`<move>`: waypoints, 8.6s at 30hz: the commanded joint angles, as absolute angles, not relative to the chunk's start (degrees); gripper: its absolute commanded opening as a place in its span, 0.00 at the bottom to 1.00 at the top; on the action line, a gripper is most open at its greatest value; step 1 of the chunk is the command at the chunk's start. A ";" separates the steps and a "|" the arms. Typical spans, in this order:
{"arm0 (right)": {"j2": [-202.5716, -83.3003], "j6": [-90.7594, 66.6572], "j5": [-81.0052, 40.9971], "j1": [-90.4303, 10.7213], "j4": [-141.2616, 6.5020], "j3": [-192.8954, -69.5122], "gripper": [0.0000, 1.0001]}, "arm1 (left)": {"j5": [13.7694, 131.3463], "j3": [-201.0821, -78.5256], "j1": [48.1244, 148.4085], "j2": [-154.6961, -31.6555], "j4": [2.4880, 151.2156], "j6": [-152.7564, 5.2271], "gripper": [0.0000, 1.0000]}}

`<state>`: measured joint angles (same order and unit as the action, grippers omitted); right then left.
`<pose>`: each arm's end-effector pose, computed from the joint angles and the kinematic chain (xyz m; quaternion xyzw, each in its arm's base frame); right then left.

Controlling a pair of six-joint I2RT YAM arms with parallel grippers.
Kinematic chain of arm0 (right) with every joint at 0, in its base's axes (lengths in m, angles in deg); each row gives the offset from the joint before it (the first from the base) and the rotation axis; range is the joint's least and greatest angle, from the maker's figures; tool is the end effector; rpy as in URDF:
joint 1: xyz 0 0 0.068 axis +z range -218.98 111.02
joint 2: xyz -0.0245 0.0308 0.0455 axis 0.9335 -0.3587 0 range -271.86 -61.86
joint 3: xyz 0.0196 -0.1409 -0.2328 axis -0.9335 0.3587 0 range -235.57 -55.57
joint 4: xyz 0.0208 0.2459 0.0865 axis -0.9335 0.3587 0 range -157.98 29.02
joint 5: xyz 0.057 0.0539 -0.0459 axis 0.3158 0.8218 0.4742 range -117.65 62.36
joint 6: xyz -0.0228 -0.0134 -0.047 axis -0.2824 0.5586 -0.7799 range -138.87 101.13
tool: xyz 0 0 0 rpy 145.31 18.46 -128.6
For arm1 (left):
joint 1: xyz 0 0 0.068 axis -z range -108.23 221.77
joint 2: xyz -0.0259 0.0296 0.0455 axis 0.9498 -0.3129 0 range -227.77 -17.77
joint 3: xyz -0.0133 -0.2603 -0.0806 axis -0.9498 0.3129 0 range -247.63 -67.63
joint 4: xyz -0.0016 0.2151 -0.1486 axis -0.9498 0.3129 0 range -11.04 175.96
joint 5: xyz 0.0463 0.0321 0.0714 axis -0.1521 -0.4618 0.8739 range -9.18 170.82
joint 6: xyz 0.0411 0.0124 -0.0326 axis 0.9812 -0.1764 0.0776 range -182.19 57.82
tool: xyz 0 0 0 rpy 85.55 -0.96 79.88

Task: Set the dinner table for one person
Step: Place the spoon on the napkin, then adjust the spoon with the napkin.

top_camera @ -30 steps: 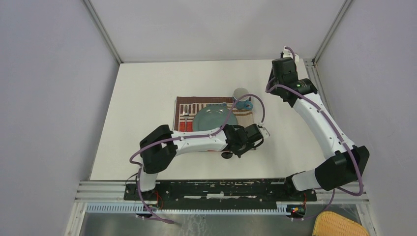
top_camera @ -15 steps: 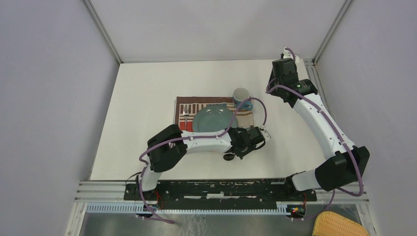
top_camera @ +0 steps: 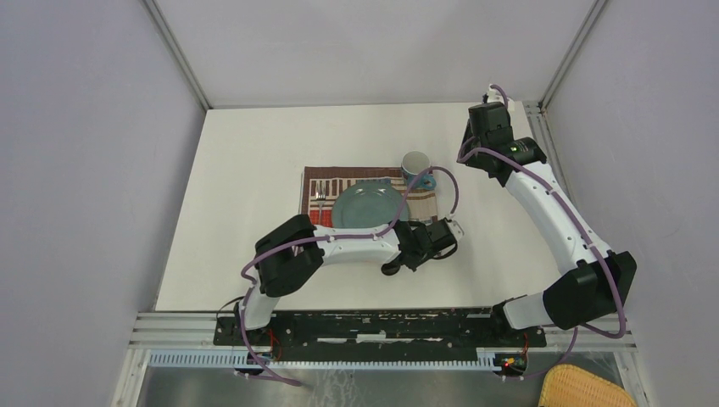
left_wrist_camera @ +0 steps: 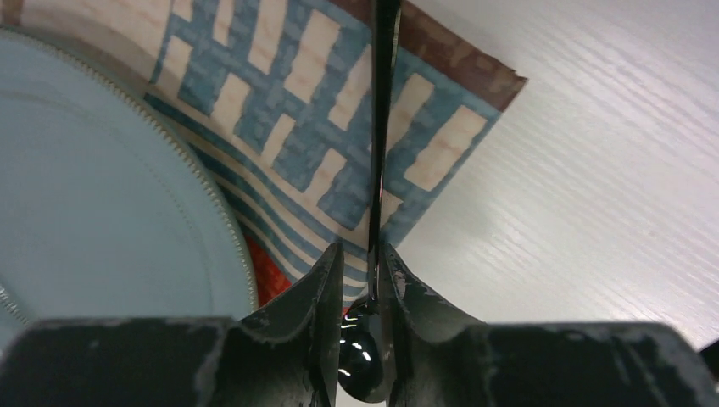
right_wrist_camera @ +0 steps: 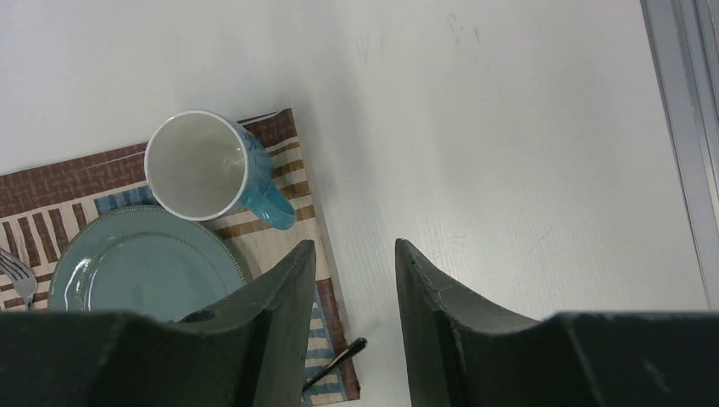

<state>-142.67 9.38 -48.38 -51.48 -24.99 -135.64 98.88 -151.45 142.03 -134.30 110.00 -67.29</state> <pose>0.2910 0.0785 0.3568 0.1551 0.8940 -0.0023 0.4204 0.1536 -0.3956 0.1711 0.4879 0.8296 -0.0161 0.2709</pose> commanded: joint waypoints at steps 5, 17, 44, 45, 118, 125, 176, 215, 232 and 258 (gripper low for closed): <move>-141.81 10.36 -47.97 -51.74 -26.63 -135.99 0.46 | 107.12 -157.19 142.30 -129.72 113.23 -70.37 0.30; -142.45 10.59 -47.42 -51.68 -26.24 -136.54 0.46 | 108.74 -158.71 142.28 -128.04 114.65 -73.01 0.37; -138.90 9.86 -45.32 -35.16 -18.28 -127.85 0.44 | 112.83 -146.71 110.31 -108.77 113.66 -90.44 0.36; -138.17 10.03 -44.68 -34.16 -18.17 -126.57 0.44 | 112.25 -146.47 109.26 -108.64 113.59 -90.48 0.36; -146.39 13.02 -39.95 -7.16 -27.01 -109.40 0.13 | 103.19 -142.83 100.33 -104.82 111.91 -85.50 0.34; -144.99 15.88 -48.64 -7.37 -25.65 -114.57 0.00 | 103.88 -142.43 100.38 -103.64 111.99 -85.18 0.34; -163.66 10.87 -45.53 -31.78 -40.27 -120.24 0.00 | 103.71 -143.31 100.29 -102.87 114.43 -84.67 0.33; -161.22 13.39 -44.61 -32.22 -38.31 -115.00 0.00 | 93.21 -134.24 124.39 -97.39 117.11 -91.65 0.25; -157.92 15.02 -44.65 -32.24 -36.49 -110.86 0.00 | 97.23 -128.46 130.15 -95.08 115.47 -94.33 0.23; -137.83 19.29 -41.74 -30.18 -24.78 -100.57 0.00 | 101.31 -130.71 129.85 -96.81 114.56 -93.76 0.24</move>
